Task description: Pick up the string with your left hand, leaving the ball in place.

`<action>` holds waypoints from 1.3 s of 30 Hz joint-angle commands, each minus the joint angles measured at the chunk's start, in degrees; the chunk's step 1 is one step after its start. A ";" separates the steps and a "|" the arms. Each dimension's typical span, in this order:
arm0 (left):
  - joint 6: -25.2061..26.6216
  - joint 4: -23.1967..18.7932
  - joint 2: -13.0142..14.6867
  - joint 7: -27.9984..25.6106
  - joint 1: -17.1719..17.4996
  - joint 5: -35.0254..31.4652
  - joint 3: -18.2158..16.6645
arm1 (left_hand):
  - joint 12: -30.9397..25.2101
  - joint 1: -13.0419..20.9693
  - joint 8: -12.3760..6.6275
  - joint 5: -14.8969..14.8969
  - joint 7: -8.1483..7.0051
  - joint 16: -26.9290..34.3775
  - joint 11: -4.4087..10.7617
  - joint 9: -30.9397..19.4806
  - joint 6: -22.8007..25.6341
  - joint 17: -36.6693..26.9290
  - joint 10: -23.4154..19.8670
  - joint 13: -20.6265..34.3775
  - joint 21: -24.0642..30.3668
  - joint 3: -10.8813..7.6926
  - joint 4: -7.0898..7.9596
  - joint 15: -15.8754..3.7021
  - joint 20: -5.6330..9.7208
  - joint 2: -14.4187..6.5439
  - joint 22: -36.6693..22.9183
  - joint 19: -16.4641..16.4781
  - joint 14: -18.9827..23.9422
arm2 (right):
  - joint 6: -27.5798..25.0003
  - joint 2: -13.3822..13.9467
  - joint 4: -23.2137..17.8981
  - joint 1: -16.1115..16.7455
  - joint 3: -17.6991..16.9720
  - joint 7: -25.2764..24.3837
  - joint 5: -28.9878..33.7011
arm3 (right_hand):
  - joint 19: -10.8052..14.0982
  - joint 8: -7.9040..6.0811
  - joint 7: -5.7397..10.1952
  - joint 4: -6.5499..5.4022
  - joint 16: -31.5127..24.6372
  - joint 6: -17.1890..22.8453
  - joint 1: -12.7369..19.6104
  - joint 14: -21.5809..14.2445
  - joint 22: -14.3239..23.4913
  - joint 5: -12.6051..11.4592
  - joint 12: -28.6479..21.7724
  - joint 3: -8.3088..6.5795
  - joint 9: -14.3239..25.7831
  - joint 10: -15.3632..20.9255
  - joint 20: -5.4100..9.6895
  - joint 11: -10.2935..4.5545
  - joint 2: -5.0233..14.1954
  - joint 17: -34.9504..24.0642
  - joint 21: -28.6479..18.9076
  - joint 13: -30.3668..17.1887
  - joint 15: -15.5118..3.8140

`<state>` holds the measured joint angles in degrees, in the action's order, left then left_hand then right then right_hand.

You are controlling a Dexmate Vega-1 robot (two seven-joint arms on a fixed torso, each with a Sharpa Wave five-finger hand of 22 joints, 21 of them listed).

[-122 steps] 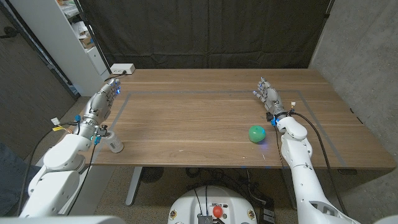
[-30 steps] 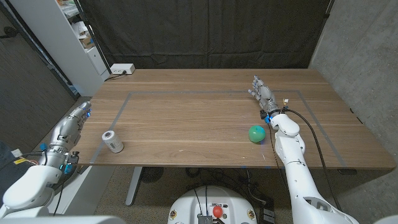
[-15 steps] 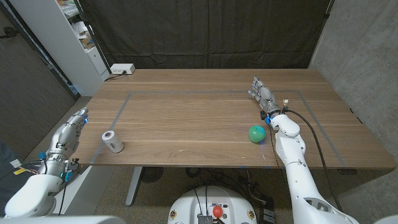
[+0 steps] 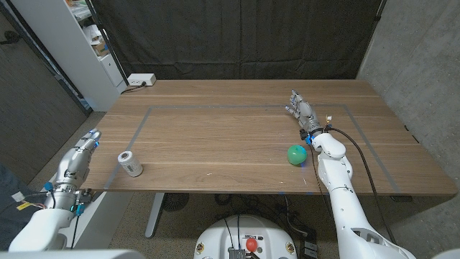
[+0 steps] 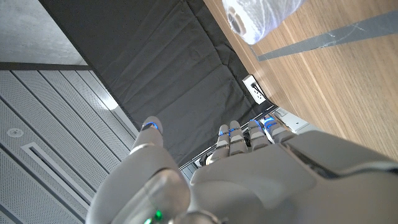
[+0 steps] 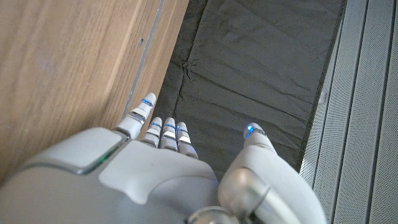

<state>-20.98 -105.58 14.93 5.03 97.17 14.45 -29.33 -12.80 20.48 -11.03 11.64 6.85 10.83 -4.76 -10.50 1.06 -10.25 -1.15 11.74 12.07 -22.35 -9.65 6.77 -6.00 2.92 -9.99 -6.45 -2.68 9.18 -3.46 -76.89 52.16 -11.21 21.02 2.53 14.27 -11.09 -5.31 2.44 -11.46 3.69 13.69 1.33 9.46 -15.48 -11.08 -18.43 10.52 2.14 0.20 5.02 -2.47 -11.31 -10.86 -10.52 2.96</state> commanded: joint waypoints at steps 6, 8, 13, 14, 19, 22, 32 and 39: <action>1.91 -2.03 0.11 -5.07 1.46 -6.64 0.51 | 0.22 2.82 0.24 0.96 1.15 -0.19 -0.38 -0.28 -2.36 -0.28 1.82 0.60 -0.43 -0.19 -0.64 1.08 -1.07 0.91 -0.17 0.20 -1.10 | 0.53 0.23 0.60 0.15 -0.20 0.32 0.01 | 0.00 -0.20 -0.14 0.46 -0.17 0.22 0.35 -0.33 0.23 -0.30 -0.10 0.04 0.30 0.50 -0.31 0.05 0.53 -0.21 0.02 -0.25 0.01; 3.01 -2.65 0.33 -6.20 1.79 -8.62 0.56 | 0.31 3.45 0.29 1.17 1.21 -0.22 -0.40 -0.32 -2.93 -0.29 2.28 0.71 -0.48 -0.21 -0.67 1.10 -1.10 1.17 -0.17 0.22 -1.32 | 0.46 0.18 0.37 0.25 -0.20 0.22 0.04 | 0.01 -0.21 -0.15 0.57 -0.17 0.24 0.48 -0.36 0.22 -0.33 -0.11 0.02 0.30 0.54 -0.29 0.09 0.50 -0.19 0.01 -0.25 0.03; 4.15 -2.75 0.54 -6.72 1.75 -9.01 0.84 | 0.51 5.08 0.30 1.66 1.18 -0.44 -0.59 -0.40 -4.13 -0.33 3.51 0.98 -0.65 -0.28 -0.70 1.19 -1.58 1.79 -0.17 0.09 -2.40 | 0.23 0.00 -0.16 0.60 -0.11 0.10 0.10 | -0.02 -0.22 -0.11 0.82 -0.15 0.26 0.81 -0.37 0.22 -0.41 -0.11 -0.01 0.29 0.55 -0.34 0.09 0.41 -0.15 0.03 -0.25 0.08; 3.74 -2.20 0.90 -5.80 1.63 -8.04 0.86 | 0.51 5.23 0.32 1.70 1.19 -0.43 -0.58 -0.41 -4.28 -0.33 3.58 1.01 -0.66 -0.29 -0.70 1.17 -1.62 1.85 -0.17 0.09 -2.44 | 0.10 -0.07 -0.28 0.68 -0.10 0.06 0.09 | -0.02 -0.22 -0.10 0.86 -0.14 0.27 0.85 -0.36 0.22 -0.42 -0.10 -0.01 0.29 0.55 -0.32 0.10 0.40 -0.14 0.03 -0.25 0.09; 4.08 -2.14 1.04 -6.33 1.41 -8.58 1.53 | 0.48 5.93 0.21 1.87 1.19 -0.38 -0.54 -0.43 -4.53 -0.34 3.85 1.13 -0.70 -0.29 -0.68 1.15 -1.81 2.13 -0.18 0.05 -2.62 | 0.20 -0.13 -0.32 0.80 -0.04 -0.02 0.15 | -0.01 -0.23 -0.10 1.05 -0.13 0.30 1.09 -0.40 0.22 -0.46 -0.12 -0.02 0.29 0.62 -0.32 0.07 0.31 -0.11 0.03 -0.25 0.10; 4.05 -1.83 1.18 -6.72 1.04 -8.94 1.91 | 0.38 6.57 0.03 2.01 1.21 -0.30 -0.49 -0.44 -4.51 -0.35 3.93 1.23 -0.76 -0.28 -0.66 1.19 -2.03 2.41 -0.19 -0.04 -2.64 | 0.17 -0.15 -0.38 0.81 -0.05 -0.06 0.14 | -0.03 -0.25 -0.08 1.15 -0.14 0.34 1.21 -0.46 0.22 -0.48 -0.13 -0.02 0.29 0.63 -0.35 0.06 0.28 -0.09 0.03 -0.25 0.12; 5.40 -2.52 1.62 -9.13 0.87 -12.18 4.16 | 0.10 7.61 -0.33 2.22 0.92 -0.18 -0.28 -0.46 -4.14 -0.36 3.69 1.38 -0.67 -0.25 -0.60 1.23 -2.11 2.86 -0.21 0.26 -2.65 | 0.09 -0.25 -0.67 1.04 -0.40 -0.10 -0.32 | -0.07 -0.24 -0.01 1.40 -0.11 0.36 1.50 -0.49 0.22 -0.51 -0.16 -0.01 0.28 0.74 -0.39 0.12 0.16 -0.05 0.05 -0.25 0.07; 7.17 -4.19 1.42 -10.91 2.30 -14.00 4.57 | -0.01 8.26 -0.43 2.32 0.89 -0.12 -0.27 -0.47 -4.13 -0.37 3.66 1.46 -0.68 -0.32 -0.56 1.28 -2.15 2.94 -0.23 0.29 -2.64 | 1.02 0.00 0.30 0.87 -0.59 0.34 -0.80 | -0.07 -0.23 -0.01 1.62 -0.09 0.37 1.74 -0.53 0.23 -0.55 -0.15 0.01 0.28 0.75 -0.42 0.12 0.05 -0.01 0.04 -0.25 0.11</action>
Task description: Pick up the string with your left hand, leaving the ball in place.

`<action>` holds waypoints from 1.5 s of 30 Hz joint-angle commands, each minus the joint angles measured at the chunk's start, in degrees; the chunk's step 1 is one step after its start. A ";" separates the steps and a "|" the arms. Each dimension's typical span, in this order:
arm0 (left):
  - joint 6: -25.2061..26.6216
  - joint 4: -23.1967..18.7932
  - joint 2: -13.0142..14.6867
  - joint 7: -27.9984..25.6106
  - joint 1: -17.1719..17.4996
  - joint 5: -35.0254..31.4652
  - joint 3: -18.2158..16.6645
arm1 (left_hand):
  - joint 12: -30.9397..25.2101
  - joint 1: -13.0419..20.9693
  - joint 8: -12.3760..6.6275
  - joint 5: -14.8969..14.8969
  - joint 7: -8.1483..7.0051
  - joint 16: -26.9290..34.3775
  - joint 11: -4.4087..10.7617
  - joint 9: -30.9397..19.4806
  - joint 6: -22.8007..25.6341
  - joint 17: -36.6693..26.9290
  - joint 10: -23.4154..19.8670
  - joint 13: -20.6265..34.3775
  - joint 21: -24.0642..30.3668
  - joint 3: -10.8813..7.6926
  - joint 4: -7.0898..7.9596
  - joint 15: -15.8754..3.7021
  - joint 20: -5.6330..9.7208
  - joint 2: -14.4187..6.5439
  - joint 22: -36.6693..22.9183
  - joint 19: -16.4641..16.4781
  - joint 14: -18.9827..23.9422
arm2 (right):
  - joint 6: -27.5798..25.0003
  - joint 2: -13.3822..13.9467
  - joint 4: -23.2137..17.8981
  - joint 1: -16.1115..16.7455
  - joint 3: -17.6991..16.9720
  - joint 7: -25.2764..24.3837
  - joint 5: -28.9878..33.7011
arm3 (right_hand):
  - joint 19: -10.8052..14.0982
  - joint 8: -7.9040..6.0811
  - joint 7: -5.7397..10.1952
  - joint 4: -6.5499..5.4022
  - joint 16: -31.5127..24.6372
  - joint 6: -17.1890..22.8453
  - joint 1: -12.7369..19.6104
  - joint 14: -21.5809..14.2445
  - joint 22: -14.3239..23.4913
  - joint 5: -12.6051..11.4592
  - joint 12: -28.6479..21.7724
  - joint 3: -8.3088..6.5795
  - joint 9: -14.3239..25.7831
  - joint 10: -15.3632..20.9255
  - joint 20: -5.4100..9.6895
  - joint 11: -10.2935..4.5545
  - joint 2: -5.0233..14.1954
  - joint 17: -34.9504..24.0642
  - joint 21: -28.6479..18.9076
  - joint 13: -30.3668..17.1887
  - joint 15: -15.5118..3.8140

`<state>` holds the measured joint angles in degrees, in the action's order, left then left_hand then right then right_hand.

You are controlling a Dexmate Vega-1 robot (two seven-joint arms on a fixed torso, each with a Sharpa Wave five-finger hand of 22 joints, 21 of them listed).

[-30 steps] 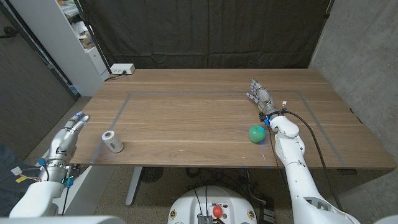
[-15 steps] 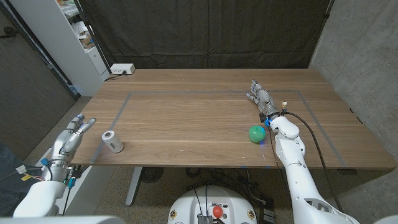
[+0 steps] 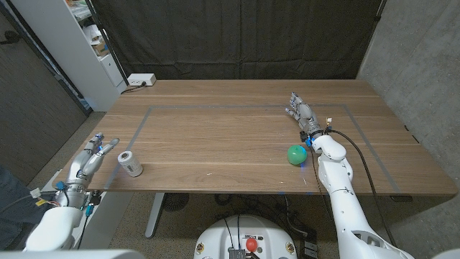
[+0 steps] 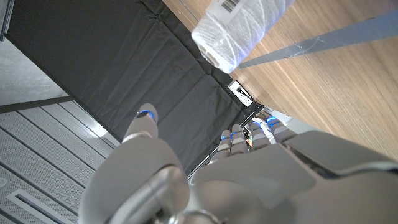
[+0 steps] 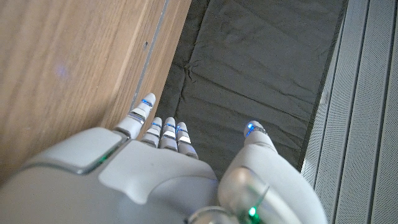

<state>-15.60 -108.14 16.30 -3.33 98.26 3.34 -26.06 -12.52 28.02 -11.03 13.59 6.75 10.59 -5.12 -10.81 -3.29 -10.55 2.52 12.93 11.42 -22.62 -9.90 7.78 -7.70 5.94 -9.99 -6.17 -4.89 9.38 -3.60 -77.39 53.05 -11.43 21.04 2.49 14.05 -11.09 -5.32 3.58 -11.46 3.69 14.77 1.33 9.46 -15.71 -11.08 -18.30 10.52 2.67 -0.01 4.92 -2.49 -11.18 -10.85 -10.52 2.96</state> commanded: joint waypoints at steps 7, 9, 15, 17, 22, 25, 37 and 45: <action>2.26 -1.74 -0.43 -2.76 2.46 -2.44 2.05 | -0.30 1.46 -0.52 0.45 1.03 0.10 0.19 -0.16 0.25 -0.08 0.24 0.36 -0.04 -0.14 -0.26 0.25 -0.49 -0.03 -0.25 0.00 -0.60 | 1.07 0.21 1.58 -0.19 -0.41 0.74 -1.20 | 0.08 -0.22 0.03 0.62 -0.08 0.37 0.81 -0.54 0.23 -0.34 -0.14 -0.07 0.29 0.23 -0.31 0.18 -0.03 -0.13 0.06 -0.25 0.07; 2.63 -2.22 -0.58 -3.12 2.92 -2.75 2.28 | -0.30 1.61 -0.54 0.47 1.01 0.11 0.21 -0.17 0.25 -0.08 0.29 0.37 -0.05 -0.17 -0.25 0.26 -0.50 -0.02 -0.25 -0.03 -0.62 | 1.23 0.25 1.86 -0.26 -0.45 0.91 -1.35 | 0.06 -0.23 0.06 0.65 -0.07 0.39 0.84 -0.53 0.23 -0.34 -0.14 -0.07 0.29 0.23 -0.31 0.18 -0.05 -0.12 0.06 -0.25 0.11; 2.75 -2.76 -0.64 -3.62 3.50 -3.29 3.04 | -0.40 2.37 -0.65 0.52 1.06 0.12 0.01 -0.17 0.34 -0.08 0.30 0.46 -0.10 -0.28 -0.20 0.34 -0.55 -0.02 -0.27 -0.12 -0.73 | 1.49 0.47 2.27 -0.13 -0.82 1.36 -1.92 | 0.07 -0.21 0.08 0.74 -0.07 0.38 0.93 -0.56 0.24 -0.37 -0.14 -0.04 0.29 0.25 -0.29 0.21 -0.10 -0.12 0.05 -0.25 0.13; 2.92 -2.79 -0.67 -3.99 3.40 -3.65 3.44 | -0.44 2.59 -0.74 0.52 1.11 0.14 -0.02 -0.17 0.52 -0.08 0.28 0.48 -0.10 -0.31 -0.18 0.35 -0.56 -0.03 -0.27 -0.11 -0.71 | 1.43 0.52 2.30 -0.03 -0.98 1.44 -2.12 | 0.06 -0.20 0.07 0.77 -0.06 0.36 0.95 -0.54 0.24 -0.38 -0.11 -0.03 0.29 0.20 -0.34 0.12 -0.11 -0.13 0.05 -0.25 0.08; 4.09 -3.55 -0.64 -5.46 3.22 -5.36 4.39 | -0.56 3.07 -0.85 0.54 0.94 0.23 0.30 -0.17 0.71 -0.08 0.14 0.53 -0.10 -0.39 -0.15 0.22 -0.61 -0.06 -0.28 -0.12 -0.57 | 1.72 0.89 2.67 0.08 -1.28 1.88 -2.48 | 0.08 -0.20 0.05 0.81 -0.07 0.38 0.98 -0.56 0.24 -0.40 -0.11 0.00 0.29 0.20 -0.35 0.17 -0.11 -0.15 0.04 -0.26 0.15; 4.92 -3.80 -0.20 -5.52 3.03 -5.67 4.81 | -0.64 3.40 -0.90 0.54 0.90 0.26 0.31 -0.17 0.80 -0.08 0.05 0.57 -0.09 -0.45 -0.13 0.10 -0.58 -0.08 -0.28 -0.07 -0.54 | 1.77 1.02 2.97 0.06 -1.53 1.97 -2.74 | 0.07 -0.20 0.08 0.83 -0.08 0.38 0.98 -0.60 0.24 -0.41 -0.14 0.03 0.30 0.30 -0.34 0.20 -0.13 -0.16 0.04 -0.26 0.13; 6.49 -3.38 0.70 -5.58 2.61 -5.30 6.24 | -0.94 4.51 -1.16 0.50 0.67 0.38 0.72 -0.18 1.37 -0.07 -0.38 0.68 -0.07 -0.66 -0.04 -0.17 -0.57 -0.22 -0.30 -0.01 -0.29 | 2.15 1.32 4.02 0.12 -1.92 2.37 -3.29 | 0.04 -0.19 0.18 0.79 -0.12 0.39 0.86 -0.62 0.25 -0.43 -0.14 0.13 0.30 0.32 -0.38 0.20 -0.10 -0.23 0.04 -0.26 0.12; 6.88 -4.31 0.82 -5.89 3.66 -5.06 6.19 | -0.97 4.99 -1.24 0.46 0.60 0.38 0.68 -0.18 1.56 -0.07 -0.34 0.73 -0.06 -0.75 0.00 -0.17 -0.54 -0.29 -0.31 0.02 -0.30 | 2.76 1.47 4.11 0.43 -2.09 2.61 -3.56 | 0.00 -0.17 0.23 0.79 -0.12 0.36 0.82 -0.60 0.25 -0.44 -0.16 0.18 0.30 0.39 -0.46 0.19 -0.09 -0.26 0.05 -0.27 0.06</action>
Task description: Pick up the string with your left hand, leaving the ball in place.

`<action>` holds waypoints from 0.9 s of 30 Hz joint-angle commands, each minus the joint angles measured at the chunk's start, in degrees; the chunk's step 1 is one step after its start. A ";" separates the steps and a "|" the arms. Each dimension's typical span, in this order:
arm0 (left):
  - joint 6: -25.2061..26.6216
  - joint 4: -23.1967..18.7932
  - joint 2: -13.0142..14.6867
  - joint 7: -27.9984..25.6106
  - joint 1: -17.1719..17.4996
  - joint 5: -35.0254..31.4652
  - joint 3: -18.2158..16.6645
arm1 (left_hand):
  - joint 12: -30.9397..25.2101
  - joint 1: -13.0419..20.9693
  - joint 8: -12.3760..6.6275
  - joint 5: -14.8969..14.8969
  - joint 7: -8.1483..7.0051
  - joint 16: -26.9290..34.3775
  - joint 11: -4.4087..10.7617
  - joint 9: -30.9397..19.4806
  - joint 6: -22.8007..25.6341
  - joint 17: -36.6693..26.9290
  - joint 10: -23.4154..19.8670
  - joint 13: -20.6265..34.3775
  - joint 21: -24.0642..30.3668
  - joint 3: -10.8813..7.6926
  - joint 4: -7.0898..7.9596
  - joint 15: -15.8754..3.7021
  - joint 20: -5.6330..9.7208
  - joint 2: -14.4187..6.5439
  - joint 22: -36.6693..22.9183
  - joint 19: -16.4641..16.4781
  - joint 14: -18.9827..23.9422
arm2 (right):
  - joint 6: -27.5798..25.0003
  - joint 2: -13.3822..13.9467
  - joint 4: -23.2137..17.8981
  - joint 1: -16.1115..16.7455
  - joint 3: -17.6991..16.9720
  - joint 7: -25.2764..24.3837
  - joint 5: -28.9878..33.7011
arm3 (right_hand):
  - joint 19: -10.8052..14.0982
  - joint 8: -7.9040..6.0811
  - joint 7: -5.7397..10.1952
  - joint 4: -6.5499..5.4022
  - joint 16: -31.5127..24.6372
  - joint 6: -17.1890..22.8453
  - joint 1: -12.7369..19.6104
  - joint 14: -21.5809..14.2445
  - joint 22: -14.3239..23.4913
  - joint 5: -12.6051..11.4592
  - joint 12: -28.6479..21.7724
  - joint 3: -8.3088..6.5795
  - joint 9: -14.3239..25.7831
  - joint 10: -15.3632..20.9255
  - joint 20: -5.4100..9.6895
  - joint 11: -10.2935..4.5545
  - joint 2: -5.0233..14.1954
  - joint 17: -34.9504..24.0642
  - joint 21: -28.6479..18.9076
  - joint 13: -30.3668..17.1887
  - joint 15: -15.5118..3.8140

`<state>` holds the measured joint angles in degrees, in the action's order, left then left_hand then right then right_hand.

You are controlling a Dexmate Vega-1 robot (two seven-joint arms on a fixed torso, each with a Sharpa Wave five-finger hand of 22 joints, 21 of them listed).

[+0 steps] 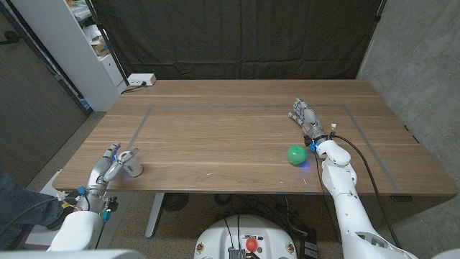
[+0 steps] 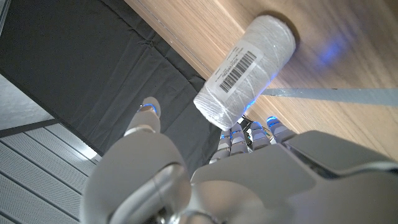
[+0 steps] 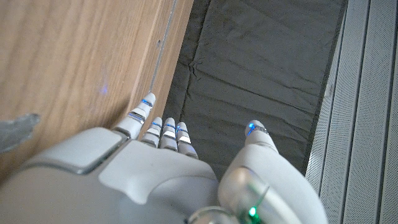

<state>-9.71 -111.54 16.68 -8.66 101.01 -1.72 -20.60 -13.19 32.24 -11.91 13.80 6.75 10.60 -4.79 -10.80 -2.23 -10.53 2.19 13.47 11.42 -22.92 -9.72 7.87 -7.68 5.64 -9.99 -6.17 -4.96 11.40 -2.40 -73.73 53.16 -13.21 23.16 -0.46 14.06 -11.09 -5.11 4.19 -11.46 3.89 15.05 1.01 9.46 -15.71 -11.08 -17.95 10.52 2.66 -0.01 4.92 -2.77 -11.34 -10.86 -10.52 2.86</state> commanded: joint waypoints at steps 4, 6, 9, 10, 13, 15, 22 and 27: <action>0.49 -1.02 0.46 -0.72 1.11 0.04 0.65 | -0.35 1.08 -0.43 0.21 0.51 0.39 0.36 -0.19 0.71 -0.08 -0.05 0.22 -0.05 -0.52 -0.17 -0.28 -0.53 -0.07 -0.31 0.05 -0.19 | 0.58 0.25 0.27 0.46 -0.39 0.51 -0.79 | -0.03 -0.17 0.02 0.19 -0.12 0.15 0.53 -0.29 0.25 -0.45 -0.17 -0.14 0.31 0.42 -0.49 0.16 0.20 -0.12 0.05 -0.27 0.09; 1.12 -1.42 0.48 -1.11 1.16 -0.47 0.64 | -0.38 1.25 -0.48 0.20 0.44 0.40 0.38 -0.19 0.84 -0.08 -0.07 0.24 -0.05 -0.56 -0.15 -0.31 -0.52 -0.12 -0.32 0.05 -0.17 | 0.69 0.29 0.42 0.45 -0.37 0.58 -0.81 | -0.04 -0.18 -0.03 0.20 -0.13 0.18 0.53 -0.32 0.25 -0.47 -0.17 -0.13 0.31 0.43 -0.53 0.15 0.21 -0.13 0.05 -0.27 0.10; 1.44 -1.45 0.53 -1.09 1.04 -0.36 0.71 | -0.42 1.49 -0.50 0.16 0.42 0.41 0.55 -0.18 0.93 -0.08 -0.10 0.26 0.01 -0.63 -0.13 -0.34 -0.46 -0.19 -0.32 0.20 -0.14 | 0.66 0.15 0.52 0.45 -0.38 0.55 -0.96 | -0.06 -0.17 0.01 0.21 -0.16 0.17 0.53 -0.37 0.25 -0.48 -0.16 -0.11 0.31 0.42 -0.54 0.16 0.21 -0.13 0.06 -0.27 0.12; 1.12 -1.22 0.79 -0.72 0.98 -0.16 0.69 | -0.41 1.54 -0.51 0.16 0.42 0.42 0.58 -0.18 0.97 -0.08 -0.08 0.26 0.01 -0.64 -0.13 -0.36 -0.46 -0.21 -0.32 0.22 -0.12 | 0.80 0.17 0.67 0.40 -0.35 0.58 -0.96 | -0.05 -0.17 0.04 0.21 -0.17 0.16 0.53 -0.41 0.26 -0.48 -0.16 -0.10 0.31 0.43 -0.55 0.14 0.21 -0.14 0.05 -0.27 0.13; 2.01 -1.66 0.86 -1.07 0.92 -0.67 0.80 | -0.48 1.80 -0.56 0.13 0.41 0.44 0.66 -0.17 1.11 -0.07 -0.19 0.29 0.01 -0.71 -0.11 -0.39 -0.47 -0.29 -0.32 0.23 -0.07 | 1.14 0.20 1.17 0.21 -0.30 0.62 -0.95 | -0.06 -0.16 -0.01 0.22 -0.16 0.16 0.52 -0.39 0.26 -0.48 -0.17 -0.09 0.31 0.45 -0.55 0.14 0.21 -0.14 0.05 -0.27 0.17; 2.60 -1.93 1.07 -1.04 0.97 -0.94 0.88 | -0.52 2.08 -0.68 0.09 0.46 0.47 0.61 -0.17 1.46 -0.07 -0.23 0.31 0.02 -0.79 -0.10 -0.42 -0.49 -0.38 -0.32 0.27 0.01 | 0.81 0.00 1.16 0.16 -0.40 0.40 -1.09 | -0.06 -0.17 0.02 0.22 -0.18 0.18 0.51 -0.42 0.26 -0.49 -0.17 -0.07 0.31 0.46 -0.55 0.14 0.21 -0.15 0.05 -0.27 0.16; 4.15 -2.47 1.01 -1.94 1.22 -1.83 0.82 | -0.63 2.76 -0.77 -0.01 0.44 0.51 0.60 -0.15 1.82 -0.06 -0.36 0.37 0.02 -0.99 -0.08 -0.53 -0.46 -0.60 -0.33 0.29 0.16 | 1.46 0.00 2.25 -0.17 -0.46 0.43 -1.17 | -0.07 -0.16 0.03 0.23 -0.17 0.17 0.50 -0.40 0.26 -0.52 -0.17 -0.03 0.31 0.48 -0.56 0.13 0.22 -0.17 0.04 -0.28 0.08; 5.95 -3.06 1.01 -2.79 1.47 -2.95 0.93 | -0.68 3.25 -0.83 -0.13 0.39 0.52 0.90 -0.14 2.05 -0.06 -0.38 0.41 0.02 -1.15 -0.07 -0.66 -0.48 -0.79 -0.33 0.32 0.22 | 1.82 0.00 3.54 -0.74 -0.51 0.44 -1.19 | -0.07 -0.16 0.09 0.25 -0.17 0.17 0.49 -0.41 0.26 -0.54 -0.17 0.00 0.31 0.49 -0.56 0.11 0.22 -0.18 0.04 -0.28 0.15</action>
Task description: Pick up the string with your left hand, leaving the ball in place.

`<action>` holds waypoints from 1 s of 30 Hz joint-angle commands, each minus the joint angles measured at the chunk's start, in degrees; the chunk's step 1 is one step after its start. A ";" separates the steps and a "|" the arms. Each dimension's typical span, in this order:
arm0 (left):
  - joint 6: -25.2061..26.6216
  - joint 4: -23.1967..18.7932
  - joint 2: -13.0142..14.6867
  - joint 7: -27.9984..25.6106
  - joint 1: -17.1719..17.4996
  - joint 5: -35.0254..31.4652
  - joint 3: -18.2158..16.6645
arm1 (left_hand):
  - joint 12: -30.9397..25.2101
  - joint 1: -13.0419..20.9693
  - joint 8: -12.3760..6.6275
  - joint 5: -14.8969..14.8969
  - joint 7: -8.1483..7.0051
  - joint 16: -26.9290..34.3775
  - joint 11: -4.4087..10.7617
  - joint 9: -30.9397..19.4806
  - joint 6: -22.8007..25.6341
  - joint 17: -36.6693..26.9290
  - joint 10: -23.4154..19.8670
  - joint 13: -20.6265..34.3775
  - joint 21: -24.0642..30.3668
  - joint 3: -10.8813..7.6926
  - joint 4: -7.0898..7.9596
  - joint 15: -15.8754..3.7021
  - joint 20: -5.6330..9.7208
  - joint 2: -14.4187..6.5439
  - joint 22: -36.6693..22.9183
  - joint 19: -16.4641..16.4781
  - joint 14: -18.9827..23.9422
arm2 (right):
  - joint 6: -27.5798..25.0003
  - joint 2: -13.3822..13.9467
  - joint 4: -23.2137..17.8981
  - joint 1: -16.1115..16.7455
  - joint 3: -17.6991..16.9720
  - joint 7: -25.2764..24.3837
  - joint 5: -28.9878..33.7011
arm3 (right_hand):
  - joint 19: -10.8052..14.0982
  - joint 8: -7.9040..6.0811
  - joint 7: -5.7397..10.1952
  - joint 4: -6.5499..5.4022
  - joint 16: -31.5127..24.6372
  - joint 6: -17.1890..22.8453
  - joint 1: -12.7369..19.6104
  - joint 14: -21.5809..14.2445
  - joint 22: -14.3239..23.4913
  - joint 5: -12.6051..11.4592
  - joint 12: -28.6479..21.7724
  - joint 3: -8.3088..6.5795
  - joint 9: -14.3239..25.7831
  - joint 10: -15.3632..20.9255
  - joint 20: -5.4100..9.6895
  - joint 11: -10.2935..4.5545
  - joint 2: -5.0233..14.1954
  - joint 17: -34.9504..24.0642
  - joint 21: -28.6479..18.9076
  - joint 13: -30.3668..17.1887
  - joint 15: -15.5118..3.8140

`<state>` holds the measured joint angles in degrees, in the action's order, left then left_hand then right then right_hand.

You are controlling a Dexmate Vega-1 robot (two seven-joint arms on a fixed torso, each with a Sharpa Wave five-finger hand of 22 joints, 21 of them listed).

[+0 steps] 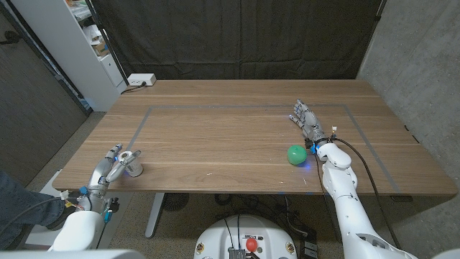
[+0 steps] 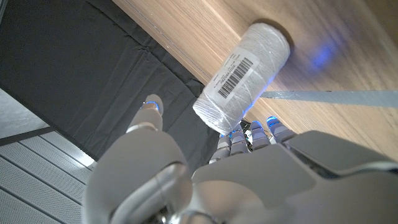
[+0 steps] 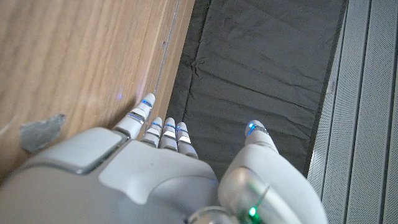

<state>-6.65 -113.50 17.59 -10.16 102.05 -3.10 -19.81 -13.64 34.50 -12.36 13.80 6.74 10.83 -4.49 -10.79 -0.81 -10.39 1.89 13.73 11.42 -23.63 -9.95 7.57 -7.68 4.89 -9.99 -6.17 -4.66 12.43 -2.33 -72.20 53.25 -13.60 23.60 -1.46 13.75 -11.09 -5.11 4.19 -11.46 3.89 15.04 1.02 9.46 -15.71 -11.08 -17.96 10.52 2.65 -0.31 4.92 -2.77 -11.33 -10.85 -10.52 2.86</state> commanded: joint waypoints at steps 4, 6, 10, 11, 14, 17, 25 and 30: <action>2.76 -0.69 0.12 -1.07 0.11 -0.95 0.28 | -0.27 1.35 -0.43 -0.24 0.33 0.30 0.63 -0.15 0.83 -0.20 -0.13 0.17 0.05 -0.59 0.19 -0.31 -0.48 -0.24 -0.33 0.40 -0.03 | 1.20 0.03 3.39 -1.52 -0.21 0.11 -0.21 | 0.23 -0.16 0.06 0.23 -0.18 0.19 0.43 -0.41 0.26 -0.54 -0.19 0.04 0.31 0.55 -0.24 0.18 0.22 -0.21 0.03 -0.29 0.14; 3.80 -1.02 0.20 -1.42 -0.05 -1.53 0.61 | -0.32 1.51 -0.44 -0.29 0.28 0.30 0.55 -0.14 0.89 -0.20 -0.23 0.18 0.06 -0.64 0.19 -0.33 -0.50 -0.32 -0.34 0.44 -0.03 | 1.51 0.06 4.14 -1.87 -0.28 0.17 -0.24 | 0.23 -0.17 0.04 0.22 -0.19 0.20 0.40 -0.42 0.26 -0.54 -0.19 0.07 0.31 0.57 -0.26 0.19 0.22 -0.22 0.03 -0.29 0.13; 4.51 -1.05 0.50 -1.89 -0.51 -2.31 1.36 | -0.36 1.95 -0.57 -0.44 0.34 0.33 0.54 -0.14 1.33 -0.19 -0.26 0.21 0.07 -0.80 0.21 -0.33 -0.50 -0.54 -0.34 0.49 0.09 | 2.38 0.13 5.79 -2.61 -0.45 0.33 -0.32 | 0.23 -0.17 0.06 0.21 -0.20 0.20 0.37 -0.45 0.26 -0.55 -0.19 0.09 0.32 0.57 -0.27 0.15 0.22 -0.23 0.03 -0.29 0.13; 4.91 -1.00 0.59 -1.63 -0.85 -1.96 1.53 | -0.41 2.08 -0.57 -0.49 0.31 0.33 0.58 -0.14 1.36 -0.19 -0.37 0.22 0.10 -0.85 0.21 -0.32 -0.47 -0.60 -0.34 0.57 0.10 | 2.56 0.16 6.18 -2.79 -0.52 0.44 -0.40 | 0.23 -0.16 0.07 0.21 -0.20 0.19 0.36 -0.43 0.26 -0.55 -0.18 0.10 0.32 0.57 -0.25 0.14 0.23 -0.24 0.03 -0.29 0.09; 5.32 -0.86 1.06 -1.48 -1.35 -2.00 1.95 | -0.53 2.50 -0.59 -0.61 0.17 0.42 0.69 -0.13 1.52 -0.18 -0.60 0.25 0.13 -0.99 0.21 -0.44 -0.53 -0.77 -0.34 0.68 0.37 | 3.10 0.23 7.18 -3.22 -0.73 0.57 -0.54 | 0.23 -0.18 0.11 0.20 -0.22 0.23 0.33 -0.50 0.26 -0.56 -0.18 0.13 0.32 0.55 -0.27 0.08 0.23 -0.25 0.03 -0.29 0.09; 6.80 -1.29 1.44 -1.47 -1.73 -2.27 2.46 | -0.58 2.76 -0.62 -0.69 0.19 0.41 0.77 -0.13 1.65 -0.18 -0.68 0.27 0.18 -1.08 0.20 -0.42 -0.46 -0.87 -0.34 0.82 0.39 | 3.37 0.30 7.96 -3.59 -0.98 0.65 -0.68 | 0.23 -0.19 0.18 0.20 -0.24 0.29 0.32 -0.54 0.26 -0.57 -0.19 0.14 0.32 0.59 -0.27 0.06 0.24 -0.25 0.02 -0.29 0.03; 8.77 -2.38 2.11 -2.31 -2.17 -3.31 3.53 | -0.80 3.82 -0.79 -1.04 0.09 0.59 0.92 -0.13 2.33 -0.17 -1.12 0.35 0.25 -1.42 0.19 -0.52 -0.75 -1.27 -0.36 1.13 1.04 | 4.30 0.50 10.05 -4.45 -1.68 0.96 -1.15 | 0.26 -0.22 0.19 0.22 -0.25 0.38 0.30 -0.59 0.26 -0.60 -0.20 0.19 0.32 0.65 -0.29 0.01 0.26 -0.27 0.01 -0.30 -0.04; 10.06 -3.08 1.89 -3.75 -2.62 -4.29 4.33 | -1.50 6.60 -1.17 -1.79 -0.21 1.14 1.47 -0.17 3.91 -0.21 -2.63 0.54 0.83 -2.48 0.03 -0.96 -0.73 -2.48 -0.46 2.91 3.06 | 4.69 0.49 10.32 -4.39 -2.15 1.03 -1.51 | 0.28 -0.25 0.28 0.23 -0.33 0.46 0.30 -0.80 0.27 -0.62 -0.19 0.21 0.32 0.65 -0.27 -0.05 0.28 -0.27 0.00 -0.30 -0.05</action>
<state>0.86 -115.21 19.06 -12.27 100.44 -5.89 -17.21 -14.50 39.40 -13.03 12.47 6.40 11.28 -3.26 -10.79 2.21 -10.40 0.22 14.00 11.70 -25.29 -9.87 6.60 -8.38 2.90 -10.28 -4.35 -2.90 16.07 -1.96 -63.85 49.42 -14.85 24.33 -2.29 13.76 -11.09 -4.90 4.35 -11.46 4.10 15.04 0.81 9.46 -15.98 -11.08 -17.79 10.52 3.18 -0.31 4.81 -2.77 -11.32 -10.85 -10.52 2.65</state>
